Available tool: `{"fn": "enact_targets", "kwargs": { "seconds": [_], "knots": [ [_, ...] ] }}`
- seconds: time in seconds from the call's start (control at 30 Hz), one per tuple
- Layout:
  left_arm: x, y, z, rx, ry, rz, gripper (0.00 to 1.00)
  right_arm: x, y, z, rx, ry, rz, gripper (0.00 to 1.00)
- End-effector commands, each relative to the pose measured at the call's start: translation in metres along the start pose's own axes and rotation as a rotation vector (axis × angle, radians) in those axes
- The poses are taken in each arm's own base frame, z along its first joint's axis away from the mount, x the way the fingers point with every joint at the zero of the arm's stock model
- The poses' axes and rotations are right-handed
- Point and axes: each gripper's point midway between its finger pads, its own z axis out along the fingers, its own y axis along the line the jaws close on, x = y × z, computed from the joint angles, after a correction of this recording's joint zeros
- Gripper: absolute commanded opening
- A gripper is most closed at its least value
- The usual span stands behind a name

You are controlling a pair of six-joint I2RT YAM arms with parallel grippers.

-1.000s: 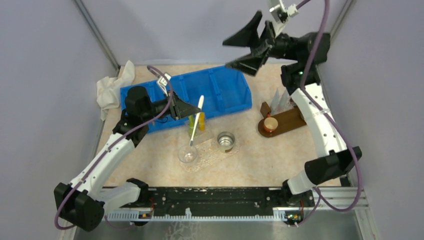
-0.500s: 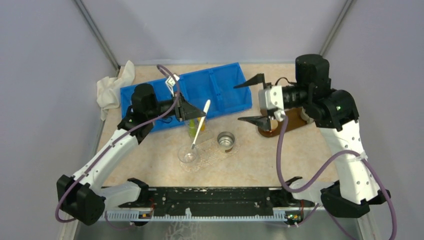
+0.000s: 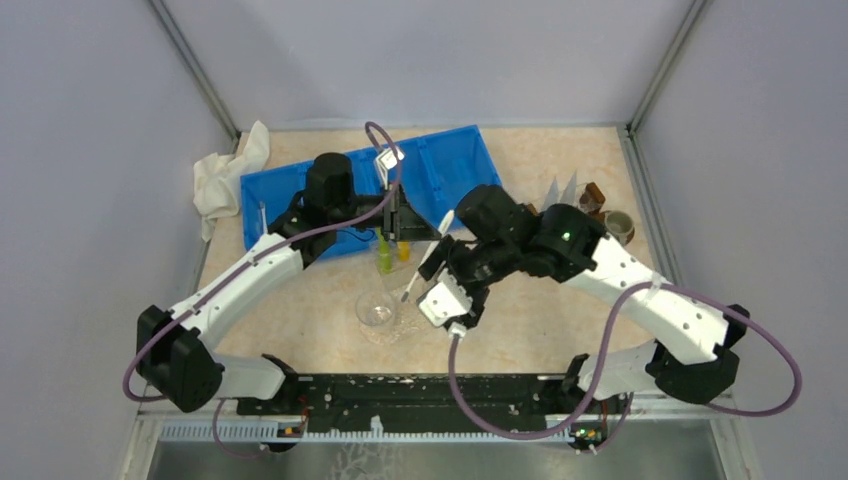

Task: Prepare toiletry sets of a toothbrush and toothpaste on the tray
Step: Place the toothbrush in the cup.

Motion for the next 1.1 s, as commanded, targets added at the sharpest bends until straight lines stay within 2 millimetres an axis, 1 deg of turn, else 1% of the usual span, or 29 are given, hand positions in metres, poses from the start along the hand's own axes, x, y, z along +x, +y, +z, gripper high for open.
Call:
{"fn": "enact_targets", "kwargs": {
  "seconds": [0.0,0.07,0.2,0.33,0.43,0.47,0.53,0.57,0.6,0.67,0.73,0.77,0.83,0.9,1.0,1.07],
  "knots": [
    [0.003,-0.012,0.008,0.027,0.049,0.015,0.00,0.032,-0.019,0.009,0.063,0.243,-0.067,0.65],
    [0.004,-0.012,0.011,0.024,0.061,0.013,0.00,0.037,-0.024,0.016,0.079,0.295,-0.085,0.63],
    [0.011,-0.011,0.017,0.025,0.091,0.001,0.00,0.049,-0.025,0.027,0.084,0.368,-0.103,0.61],
    [0.016,-0.011,0.019,0.028,0.109,-0.002,0.00,0.068,-0.022,0.034,0.085,0.466,-0.127,0.54],
    [0.018,-0.013,0.019,0.031,0.111,-0.001,0.00,0.082,-0.018,0.035,0.080,0.533,-0.143,0.38],
    [0.019,-0.014,0.019,0.032,0.113,-0.001,0.00,0.085,-0.017,0.034,0.081,0.546,-0.149,0.30],
    [0.021,-0.015,0.018,0.034,0.117,-0.005,0.00,0.090,-0.015,0.034,0.087,0.569,-0.153,0.10],
    [0.022,-0.014,0.018,0.032,0.117,-0.007,0.02,0.090,-0.014,0.033,0.091,0.565,-0.152,0.00],
    [0.023,-0.014,0.018,0.031,0.114,-0.010,0.08,0.088,-0.014,0.033,0.096,0.552,-0.148,0.00],
    [0.020,-0.014,0.016,0.017,0.096,0.000,0.32,0.078,-0.009,0.035,0.092,0.495,-0.134,0.00],
    [0.015,-0.014,0.014,0.001,0.060,0.024,0.52,0.066,-0.003,0.035,0.088,0.421,-0.108,0.00],
    [0.011,-0.015,0.012,-0.008,0.037,0.041,0.58,0.060,-0.001,0.035,0.089,0.385,-0.095,0.00],
    [0.002,-0.016,0.008,-0.030,-0.018,0.082,0.69,0.046,0.004,0.034,0.090,0.312,-0.070,0.00],
    [-0.007,-0.018,0.001,-0.050,-0.086,0.131,0.74,0.035,0.009,0.033,0.093,0.247,-0.047,0.00],
    [-0.020,-0.017,-0.015,-0.094,-0.203,0.215,0.84,0.022,0.015,0.029,0.103,0.170,-0.017,0.00],
    [-0.025,-0.017,-0.028,-0.124,-0.276,0.274,0.92,0.014,0.018,0.026,0.104,0.110,0.013,0.00]
  ]
}}
